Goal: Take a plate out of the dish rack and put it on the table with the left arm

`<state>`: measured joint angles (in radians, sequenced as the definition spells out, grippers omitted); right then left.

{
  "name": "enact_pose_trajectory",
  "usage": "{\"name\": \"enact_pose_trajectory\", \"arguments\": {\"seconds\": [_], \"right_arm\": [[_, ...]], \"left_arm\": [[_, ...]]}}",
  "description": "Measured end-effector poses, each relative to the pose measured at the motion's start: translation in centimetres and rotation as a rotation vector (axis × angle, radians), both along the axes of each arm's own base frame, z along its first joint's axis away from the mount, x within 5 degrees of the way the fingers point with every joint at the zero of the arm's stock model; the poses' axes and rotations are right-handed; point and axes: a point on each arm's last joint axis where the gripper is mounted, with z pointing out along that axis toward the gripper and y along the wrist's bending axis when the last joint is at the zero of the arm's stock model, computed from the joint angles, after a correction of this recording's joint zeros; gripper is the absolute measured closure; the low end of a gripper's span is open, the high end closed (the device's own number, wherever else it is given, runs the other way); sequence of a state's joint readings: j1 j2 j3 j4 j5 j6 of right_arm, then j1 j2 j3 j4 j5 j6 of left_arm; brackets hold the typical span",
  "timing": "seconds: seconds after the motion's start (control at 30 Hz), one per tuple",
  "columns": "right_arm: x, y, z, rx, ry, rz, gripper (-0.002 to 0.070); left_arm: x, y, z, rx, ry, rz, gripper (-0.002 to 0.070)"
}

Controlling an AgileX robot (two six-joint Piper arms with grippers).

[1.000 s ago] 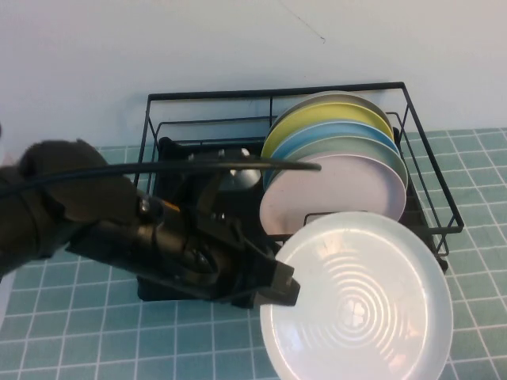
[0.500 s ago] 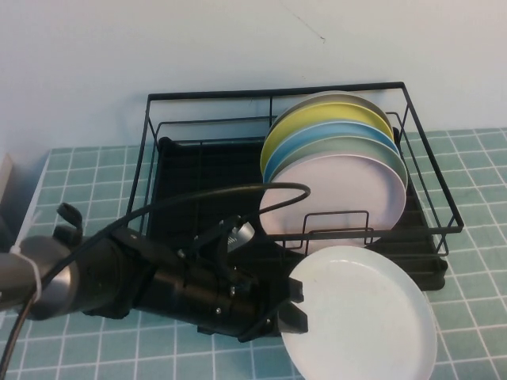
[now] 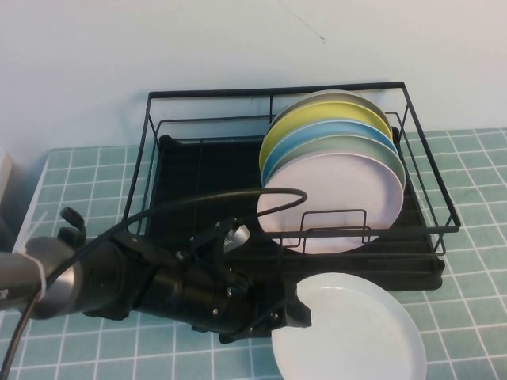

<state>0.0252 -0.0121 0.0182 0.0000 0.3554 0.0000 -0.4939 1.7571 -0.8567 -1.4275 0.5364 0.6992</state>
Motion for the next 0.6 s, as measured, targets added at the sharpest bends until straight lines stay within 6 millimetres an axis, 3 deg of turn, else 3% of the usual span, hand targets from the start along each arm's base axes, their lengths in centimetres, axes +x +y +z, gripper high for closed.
{"name": "enact_pose_trajectory", "arguments": {"seconds": [0.2, 0.4, 0.47, 0.6], "right_arm": [[0.0, 0.0, 0.0, 0.0, 0.0, 0.0, 0.0678], [0.0, 0.0, 0.0, 0.0, 0.0, 0.0, 0.0678], [0.0, 0.0, 0.0, 0.0, 0.0, 0.0, 0.0678], [0.0, 0.0, 0.0, 0.0, 0.0, 0.0, 0.0678]], "left_arm": [[1.0, 2.8, 2.7, 0.009, -0.121, 0.029, 0.0206], [1.0, 7.5, 8.5, 0.01, -0.33, 0.112, 0.0227], [0.0, 8.6, 10.6, 0.006, -0.404, 0.097, 0.0294], [-2.7, 9.7, 14.0, 0.048, -0.565, 0.014, 0.0543]]}}
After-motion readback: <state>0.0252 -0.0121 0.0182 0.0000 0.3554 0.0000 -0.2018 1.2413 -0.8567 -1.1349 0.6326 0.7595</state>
